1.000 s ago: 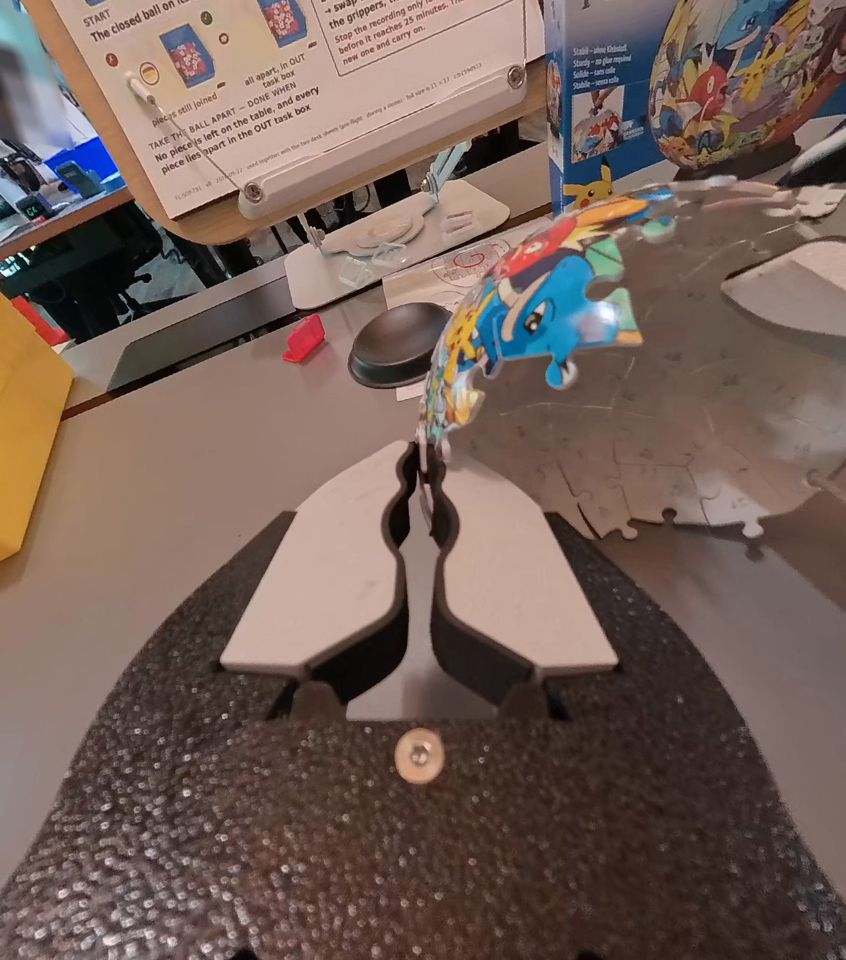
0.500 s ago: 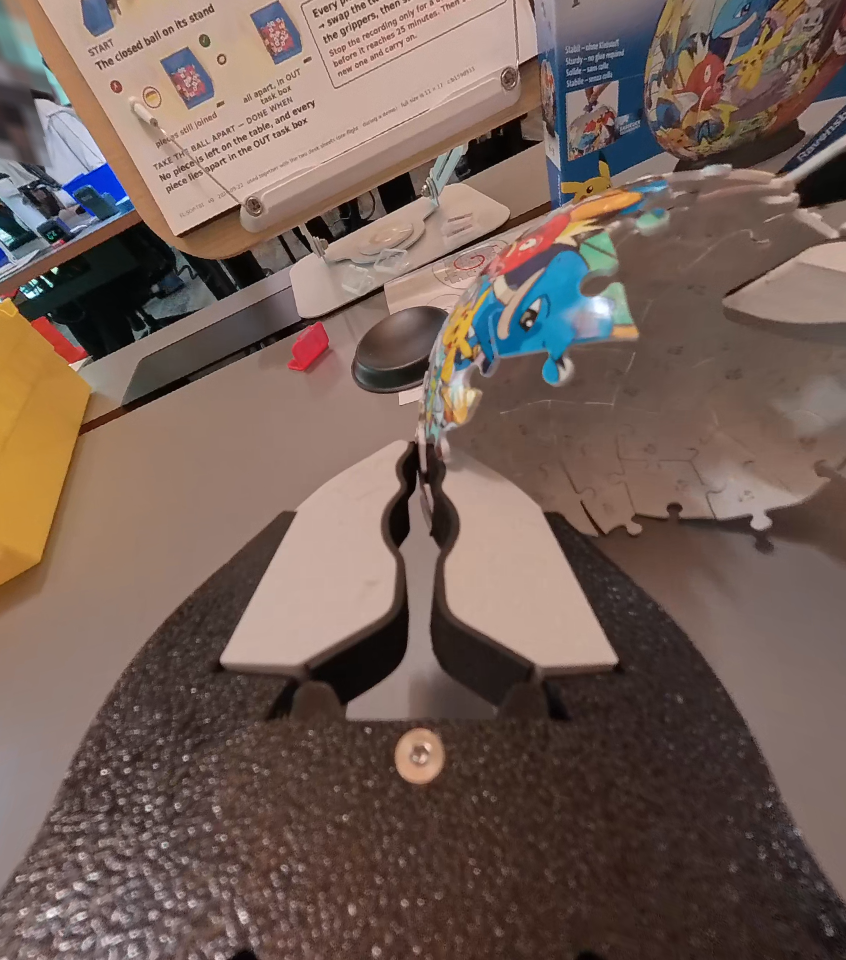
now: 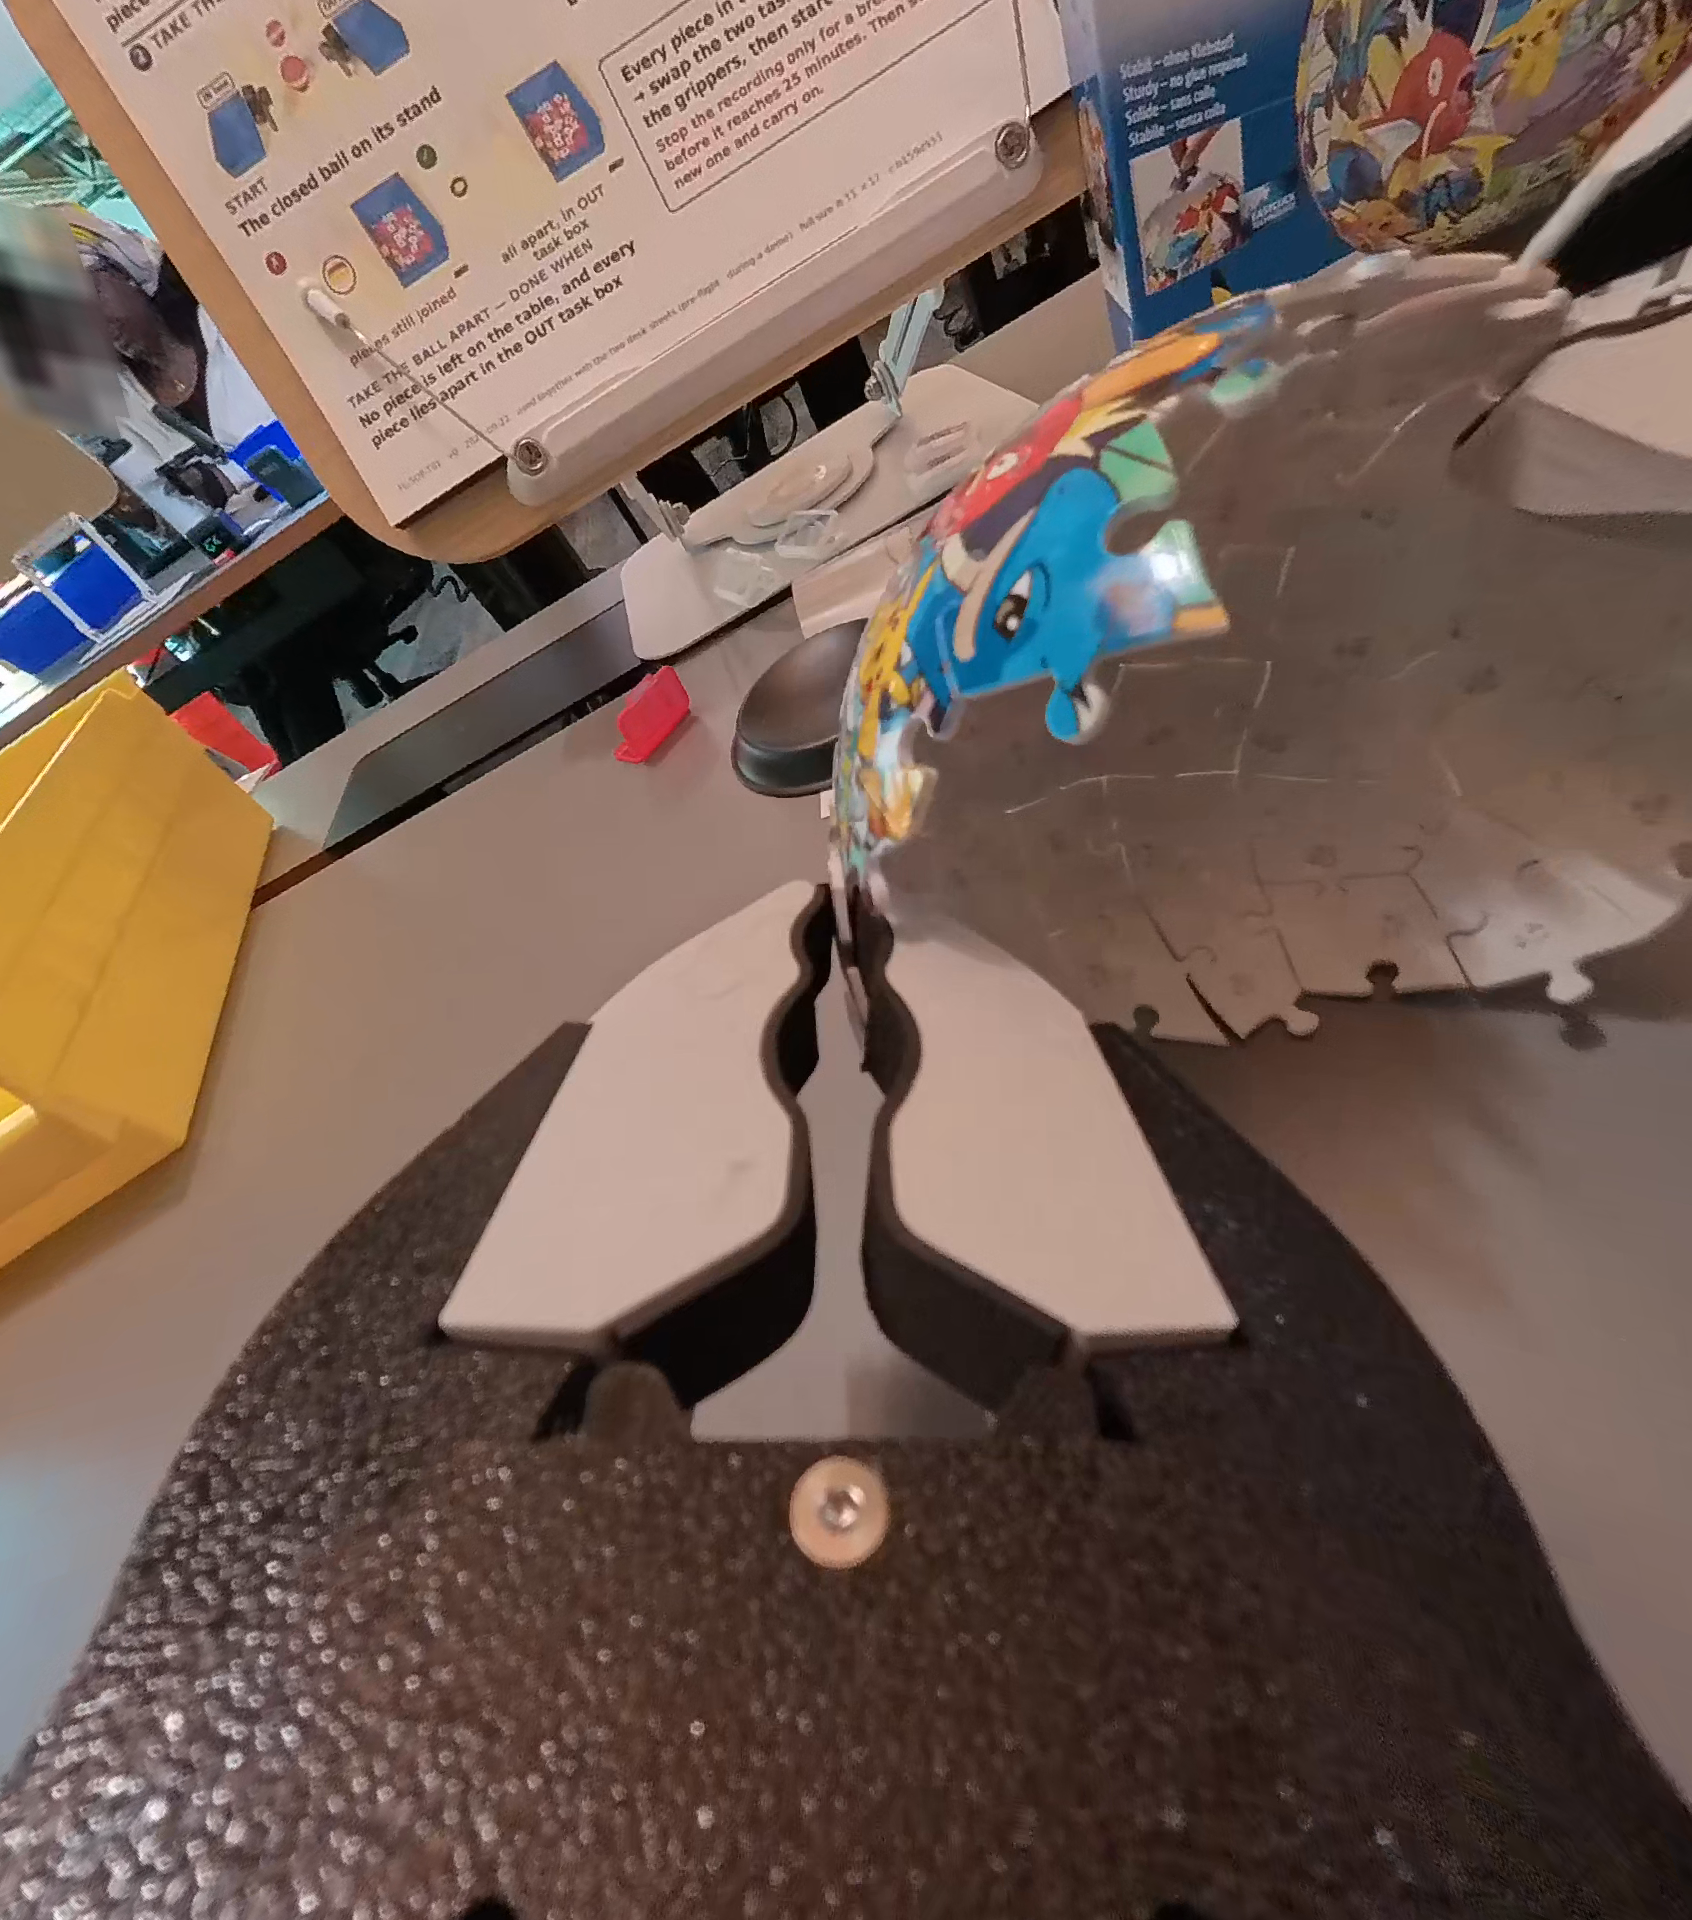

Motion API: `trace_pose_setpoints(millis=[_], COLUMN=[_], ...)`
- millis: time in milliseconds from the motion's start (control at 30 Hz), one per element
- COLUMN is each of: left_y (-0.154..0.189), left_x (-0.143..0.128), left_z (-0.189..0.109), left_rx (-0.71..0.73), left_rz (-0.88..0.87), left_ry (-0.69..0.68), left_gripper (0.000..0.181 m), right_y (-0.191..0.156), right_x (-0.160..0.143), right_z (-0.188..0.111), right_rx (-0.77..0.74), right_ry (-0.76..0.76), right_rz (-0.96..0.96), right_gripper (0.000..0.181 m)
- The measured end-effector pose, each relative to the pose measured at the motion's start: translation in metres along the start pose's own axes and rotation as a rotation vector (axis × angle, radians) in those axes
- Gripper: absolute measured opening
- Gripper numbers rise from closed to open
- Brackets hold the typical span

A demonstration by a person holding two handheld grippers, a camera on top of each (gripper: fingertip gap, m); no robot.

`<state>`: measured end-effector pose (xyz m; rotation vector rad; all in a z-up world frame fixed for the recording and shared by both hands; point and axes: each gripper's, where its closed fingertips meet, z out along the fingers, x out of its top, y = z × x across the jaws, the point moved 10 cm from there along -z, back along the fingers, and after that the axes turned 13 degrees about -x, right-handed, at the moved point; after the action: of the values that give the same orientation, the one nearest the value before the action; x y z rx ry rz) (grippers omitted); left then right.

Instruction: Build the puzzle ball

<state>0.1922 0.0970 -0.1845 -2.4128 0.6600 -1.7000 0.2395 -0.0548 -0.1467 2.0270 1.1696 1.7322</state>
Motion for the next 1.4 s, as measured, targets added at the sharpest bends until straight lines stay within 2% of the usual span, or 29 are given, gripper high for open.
trace_pose_setpoints(millis=[300,900,1033,1133,1300,1400], left_y=[0.0,-0.001,-0.002,-0.002,-0.002,-0.001], left_x=[0.0,0.0,0.0,0.0,0.0,0.0], left_z=[0.0,0.0,0.0,0.0,0.0,0.0], left_rx=[-0.005,-0.003,-0.007,-0.006,-0.006,-0.005], left_rz=[0.006,-0.004,-0.011,-0.006,-0.004,0.002], left_ry=[0.007,0.007,0.005,0.005,0.004,0.004], left_gripper=[0.003,0.003,0.003,0.003,0.003,0.003], right_y=[-0.008,-0.016,-0.007,-0.006,-0.01,-0.013], right_x=[0.009,0.013,0.016,0.017,0.024,0.026], right_z=[0.003,0.004,0.003,0.005,-0.001,-0.001], right_rx=[-0.033,-0.12,-0.114,-0.123,-0.157,-0.142], right_ry=[-0.131,-0.13,-0.085,-0.071,0.058,0.074], right_rz=[-0.149,-0.21,-0.11,-0.174,-0.247,-0.288], right_gripper=[0.01,0.006,0.019,0.023,0.022,0.013])
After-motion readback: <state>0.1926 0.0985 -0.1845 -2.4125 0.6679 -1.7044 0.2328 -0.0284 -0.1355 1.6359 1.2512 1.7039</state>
